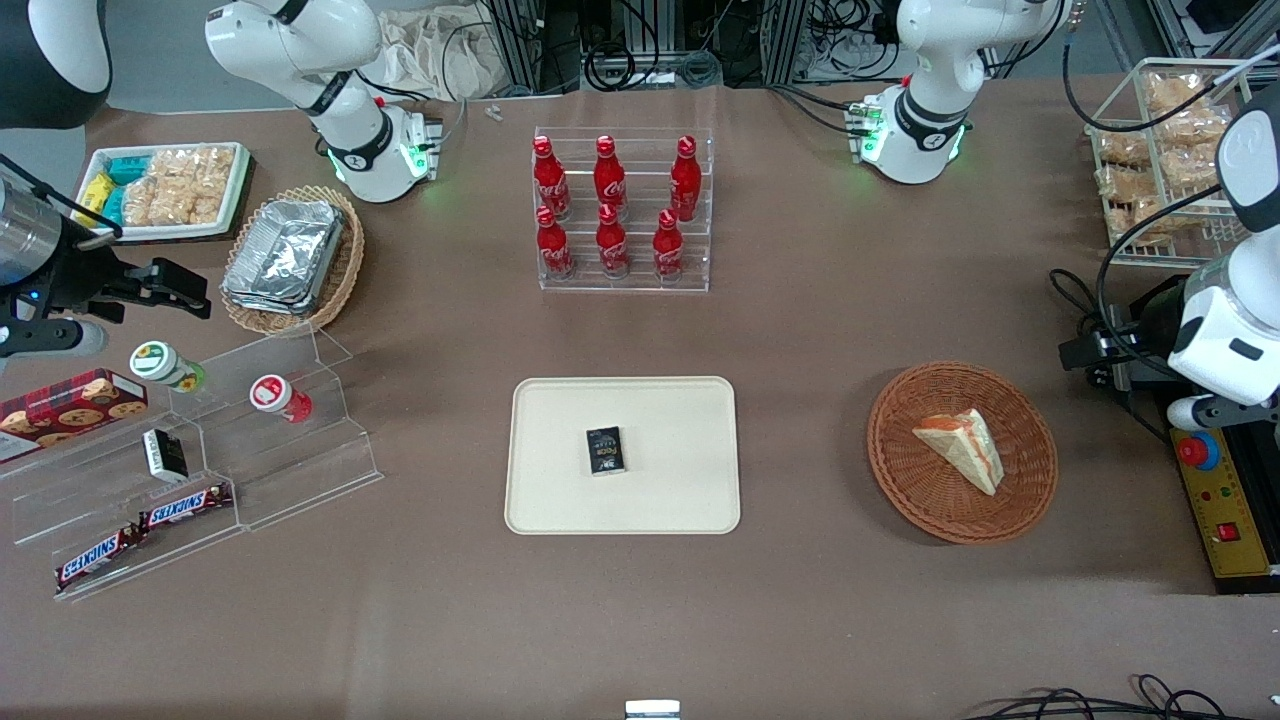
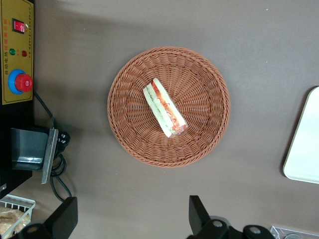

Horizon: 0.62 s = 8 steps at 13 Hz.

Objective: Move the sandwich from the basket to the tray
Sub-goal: 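Move the left gripper down over the wrapped sandwich in the wicker basket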

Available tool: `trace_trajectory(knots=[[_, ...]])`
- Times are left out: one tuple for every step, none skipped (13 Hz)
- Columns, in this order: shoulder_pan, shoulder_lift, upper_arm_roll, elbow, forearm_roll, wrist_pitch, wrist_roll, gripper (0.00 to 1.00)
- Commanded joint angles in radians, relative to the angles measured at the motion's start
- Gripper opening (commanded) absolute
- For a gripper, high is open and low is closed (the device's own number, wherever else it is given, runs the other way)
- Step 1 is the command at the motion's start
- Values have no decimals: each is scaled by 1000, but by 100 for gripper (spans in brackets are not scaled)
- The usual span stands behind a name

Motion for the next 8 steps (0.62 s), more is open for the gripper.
trace_trajectory(knots=[[0, 15, -4, 22, -3, -21, -32, 100], [-2, 15, -6, 22, -3, -21, -40, 100], [-3, 23, -6, 22, -3, -23, -45, 100], [-3, 30, -4, 16, -2, -26, -43, 100], [-2, 29, -4, -18, -2, -26, -46, 100], [-3, 21, -4, -60, -3, -2, -71, 100], [-3, 18, -4, -103, 0, 58, -165, 100], [-3, 21, -4, -139, 3, 122, -278, 100]])
